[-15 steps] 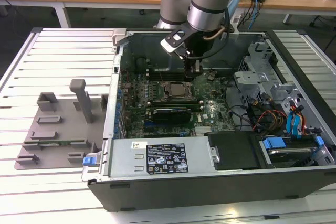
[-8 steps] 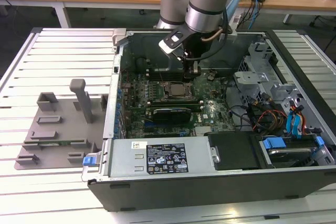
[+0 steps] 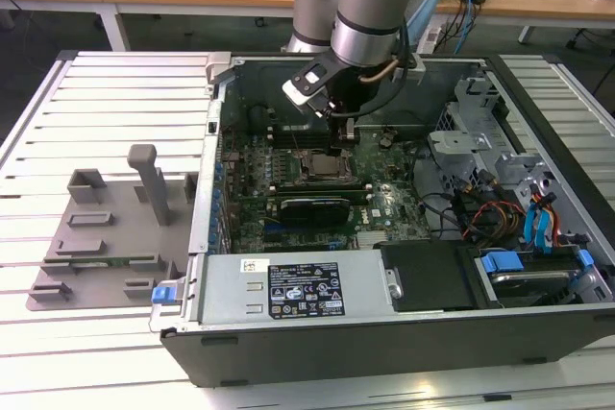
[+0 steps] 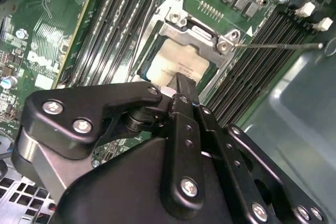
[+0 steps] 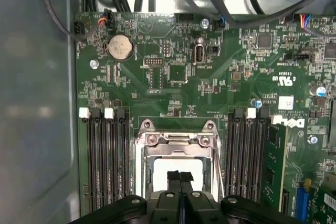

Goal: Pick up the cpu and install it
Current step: 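Close the cpu cover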

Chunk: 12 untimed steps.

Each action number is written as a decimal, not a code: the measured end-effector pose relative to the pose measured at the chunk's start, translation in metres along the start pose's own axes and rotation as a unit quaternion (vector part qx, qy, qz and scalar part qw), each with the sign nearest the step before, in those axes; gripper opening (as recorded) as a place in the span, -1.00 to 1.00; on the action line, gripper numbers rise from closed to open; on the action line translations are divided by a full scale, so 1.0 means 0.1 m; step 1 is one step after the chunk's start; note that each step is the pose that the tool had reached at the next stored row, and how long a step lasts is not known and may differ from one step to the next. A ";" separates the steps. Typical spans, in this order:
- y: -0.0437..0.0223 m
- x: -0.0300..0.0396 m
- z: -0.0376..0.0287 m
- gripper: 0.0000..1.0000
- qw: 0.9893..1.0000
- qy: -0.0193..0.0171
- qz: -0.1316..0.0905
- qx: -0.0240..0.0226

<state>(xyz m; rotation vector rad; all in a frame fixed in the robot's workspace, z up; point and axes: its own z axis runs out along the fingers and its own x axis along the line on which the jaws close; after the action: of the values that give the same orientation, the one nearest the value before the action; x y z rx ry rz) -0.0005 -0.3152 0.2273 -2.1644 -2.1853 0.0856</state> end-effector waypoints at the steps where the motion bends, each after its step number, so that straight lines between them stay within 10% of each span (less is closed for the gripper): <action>1: -0.032 0.000 0.008 -0.79 1.000 0.000 0.000 0.000; 12: -0.120 0.001 0.126 -0.79 1.000 0.000 0.000 0.000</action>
<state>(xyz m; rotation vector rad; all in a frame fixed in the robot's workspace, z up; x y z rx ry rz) -0.0136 -0.3152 0.2157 -2.1643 -2.1853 0.0854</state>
